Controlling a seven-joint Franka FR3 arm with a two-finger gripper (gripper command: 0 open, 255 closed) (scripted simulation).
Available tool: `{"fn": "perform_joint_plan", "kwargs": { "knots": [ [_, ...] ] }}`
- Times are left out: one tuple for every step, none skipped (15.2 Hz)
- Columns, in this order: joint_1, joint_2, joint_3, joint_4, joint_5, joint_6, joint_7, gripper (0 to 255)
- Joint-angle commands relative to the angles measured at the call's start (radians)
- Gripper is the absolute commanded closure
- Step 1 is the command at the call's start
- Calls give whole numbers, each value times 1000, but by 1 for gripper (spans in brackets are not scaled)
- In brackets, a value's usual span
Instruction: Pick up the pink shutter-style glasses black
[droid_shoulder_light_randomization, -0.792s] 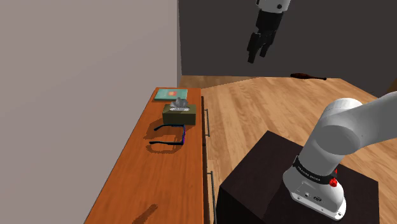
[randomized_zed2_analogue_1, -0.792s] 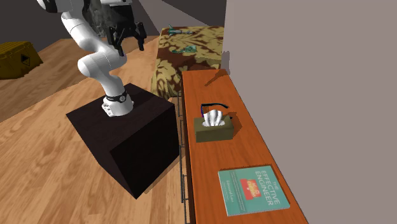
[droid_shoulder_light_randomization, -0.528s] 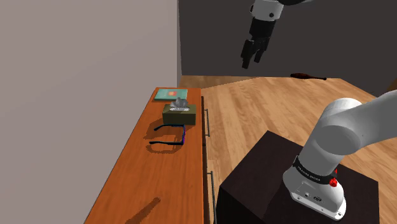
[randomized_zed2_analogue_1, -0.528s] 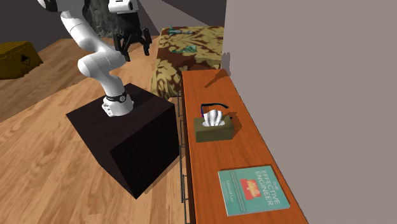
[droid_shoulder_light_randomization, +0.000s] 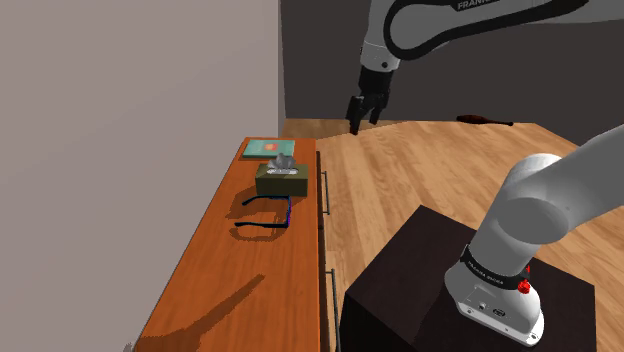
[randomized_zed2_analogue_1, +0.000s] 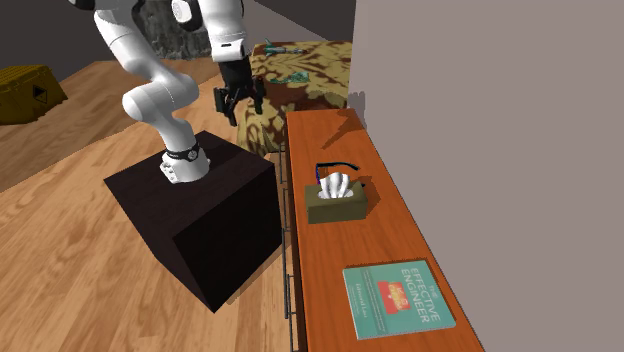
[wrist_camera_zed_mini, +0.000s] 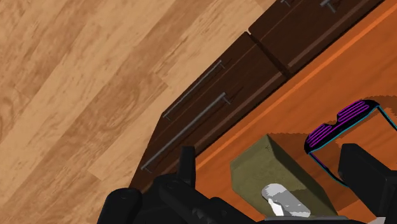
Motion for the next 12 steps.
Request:
{"fn": "perform_joint_plan", "kwargs": {
  "knots": [
    [9, 52, 19, -10, 11, 65, 24, 0],
    [11, 82, 26, -13, 14, 97, 33, 0],
    [14, 112, 34, -14, 17, 129, 42, 0],
    [17, 144, 41, -14, 20, 161, 52, 0],
    [19, 176, 49, -12, 22, 192, 61, 0],
    [21, 210, 56, -9, 23, 223, 71, 0],
    [23, 244, 63, -5, 24, 253, 81, 0],
    [25, 279, 71, 1, 23, 283, 91, 0],
    [26, 315, 78, 8, 22, 311, 101, 0],
    [28, 352, 85, 17, 20, 339, 112, 0],
    [29, 389, 92, 27, 17, 366, 123, 0],
    [30, 426, 99, 39, 13, 392, 135, 0]
  ]
}}
